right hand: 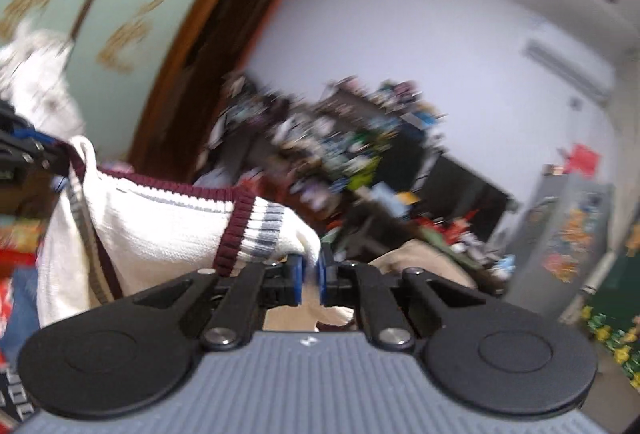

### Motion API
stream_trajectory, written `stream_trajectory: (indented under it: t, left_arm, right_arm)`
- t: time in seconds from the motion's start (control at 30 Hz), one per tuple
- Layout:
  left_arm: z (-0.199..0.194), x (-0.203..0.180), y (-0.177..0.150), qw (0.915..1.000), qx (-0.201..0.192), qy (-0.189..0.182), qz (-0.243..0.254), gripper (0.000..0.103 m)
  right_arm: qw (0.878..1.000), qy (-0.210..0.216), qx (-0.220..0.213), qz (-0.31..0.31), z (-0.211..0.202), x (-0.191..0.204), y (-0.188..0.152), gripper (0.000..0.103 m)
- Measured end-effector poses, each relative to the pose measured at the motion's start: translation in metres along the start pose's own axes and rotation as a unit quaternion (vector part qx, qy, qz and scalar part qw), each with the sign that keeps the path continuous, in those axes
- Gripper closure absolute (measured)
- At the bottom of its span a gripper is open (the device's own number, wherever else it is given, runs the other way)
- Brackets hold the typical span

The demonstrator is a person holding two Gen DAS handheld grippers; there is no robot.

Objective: Fold clothes

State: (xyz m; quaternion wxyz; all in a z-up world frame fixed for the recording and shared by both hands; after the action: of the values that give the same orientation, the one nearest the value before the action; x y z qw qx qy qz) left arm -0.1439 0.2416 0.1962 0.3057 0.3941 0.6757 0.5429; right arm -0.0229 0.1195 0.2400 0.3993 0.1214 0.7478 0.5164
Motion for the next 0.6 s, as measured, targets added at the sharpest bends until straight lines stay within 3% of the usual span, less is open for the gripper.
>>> stream_trajectory:
  t: [0.17, 0.33, 0.5, 0.6]
  left_arm:
    - [-0.018, -0.022, 0.07, 0.9981, -0.056, -0.024, -0.004, 0.095]
    - [-0.053, -0.033, 0.123, 0.9939, -0.099, -0.047, -0.011, 0.095]
    - [-0.079, -0.042, 0.151, 0.9911, -0.121, -0.055, -0.003, 0.095]
    - [-0.084, -0.044, 0.158, 0.992, -0.11, -0.061, -0.007, 0.095]
  right_arm:
    - [0.998, -0.055, -0.039, 0.006, -0.054, -0.073, 0.05, 0.096]
    - [0.994, -0.066, -0.071, 0.041, -0.113, -0.117, 0.089, 0.096]
    - [0.992, -0.063, -0.089, 0.065, -0.159, -0.148, 0.117, 0.096]
    - [0.992, -0.048, -0.084, 0.082, -0.187, -0.166, 0.128, 0.096]
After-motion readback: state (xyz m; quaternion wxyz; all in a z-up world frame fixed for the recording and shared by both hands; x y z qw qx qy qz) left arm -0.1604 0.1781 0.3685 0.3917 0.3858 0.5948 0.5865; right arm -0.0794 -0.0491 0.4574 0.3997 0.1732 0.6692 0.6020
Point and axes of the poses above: each gripper's, at about its wrist camera, not at the fingertips, and z roughly the way its jaws point, x to its left, y to its top, the point moved 4 cm from there along z, roughly the way its jaws point, and after that the axes turned 4 degrees about -y, right-handed, at the moved point
